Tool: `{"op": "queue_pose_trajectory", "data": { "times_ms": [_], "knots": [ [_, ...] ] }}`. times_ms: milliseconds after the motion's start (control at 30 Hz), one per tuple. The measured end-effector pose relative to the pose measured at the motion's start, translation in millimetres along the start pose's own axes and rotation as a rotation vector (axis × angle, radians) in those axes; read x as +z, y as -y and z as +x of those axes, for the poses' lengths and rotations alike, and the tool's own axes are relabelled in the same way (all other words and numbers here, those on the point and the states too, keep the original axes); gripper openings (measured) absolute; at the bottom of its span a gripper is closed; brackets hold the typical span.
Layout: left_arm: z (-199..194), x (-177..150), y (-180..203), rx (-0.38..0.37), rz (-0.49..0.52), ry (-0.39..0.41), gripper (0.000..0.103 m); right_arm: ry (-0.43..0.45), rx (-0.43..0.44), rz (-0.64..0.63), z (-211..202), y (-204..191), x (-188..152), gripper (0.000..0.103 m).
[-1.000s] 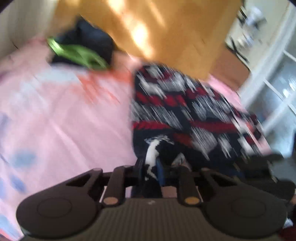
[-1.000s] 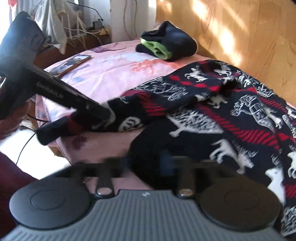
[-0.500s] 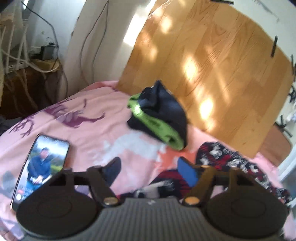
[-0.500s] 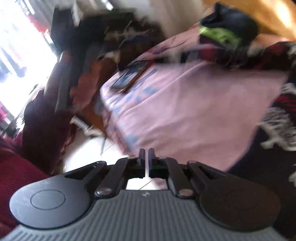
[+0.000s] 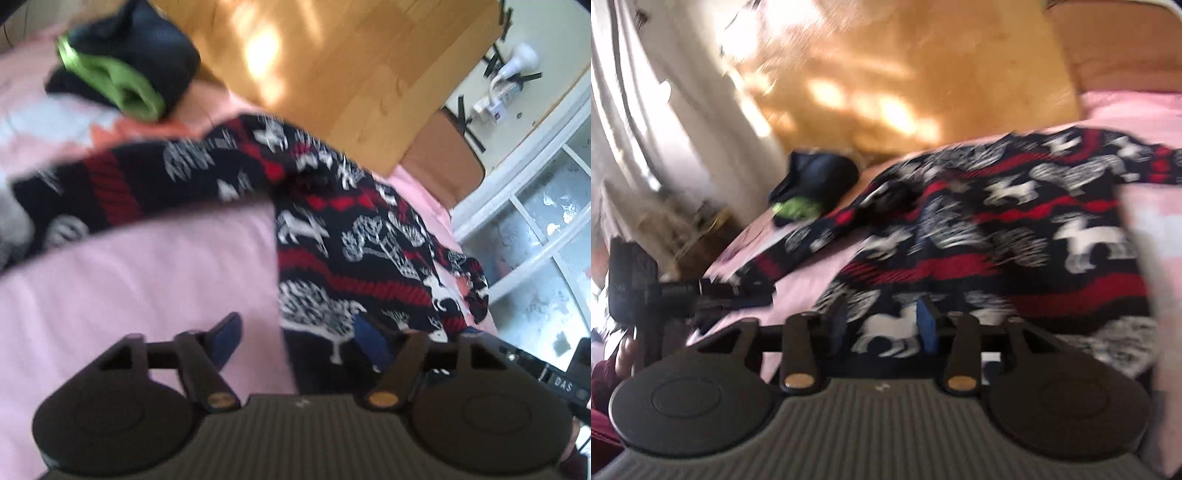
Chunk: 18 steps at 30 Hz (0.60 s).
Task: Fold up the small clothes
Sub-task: 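Smooth the spread sweater with the left gripper while the right gripper pulls a sleeve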
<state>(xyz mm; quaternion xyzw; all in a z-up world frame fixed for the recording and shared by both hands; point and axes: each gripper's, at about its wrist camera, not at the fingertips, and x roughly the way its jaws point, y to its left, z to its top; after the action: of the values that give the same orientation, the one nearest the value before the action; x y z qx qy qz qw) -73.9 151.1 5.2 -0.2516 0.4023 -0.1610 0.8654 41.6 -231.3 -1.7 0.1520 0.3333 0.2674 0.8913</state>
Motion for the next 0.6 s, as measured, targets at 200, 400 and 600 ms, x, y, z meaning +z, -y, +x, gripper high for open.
{"op": "queue_pose_trajectory", "data": {
  "times_ms": [200,400,600],
  "knots": [
    [24,1,22,0.047,0.099,-0.063,0.048,0.086,-0.067,0.025,-44,7,-5,0.050],
    [28,9,26,0.066,0.126,-0.091,0.048,0.174,-0.133,0.083,-88,34,-8,0.051],
    [34,12,29,0.105,0.150,-0.106,0.010,0.228,-0.183,0.145,-107,57,-15,0.057]
  ]
}}
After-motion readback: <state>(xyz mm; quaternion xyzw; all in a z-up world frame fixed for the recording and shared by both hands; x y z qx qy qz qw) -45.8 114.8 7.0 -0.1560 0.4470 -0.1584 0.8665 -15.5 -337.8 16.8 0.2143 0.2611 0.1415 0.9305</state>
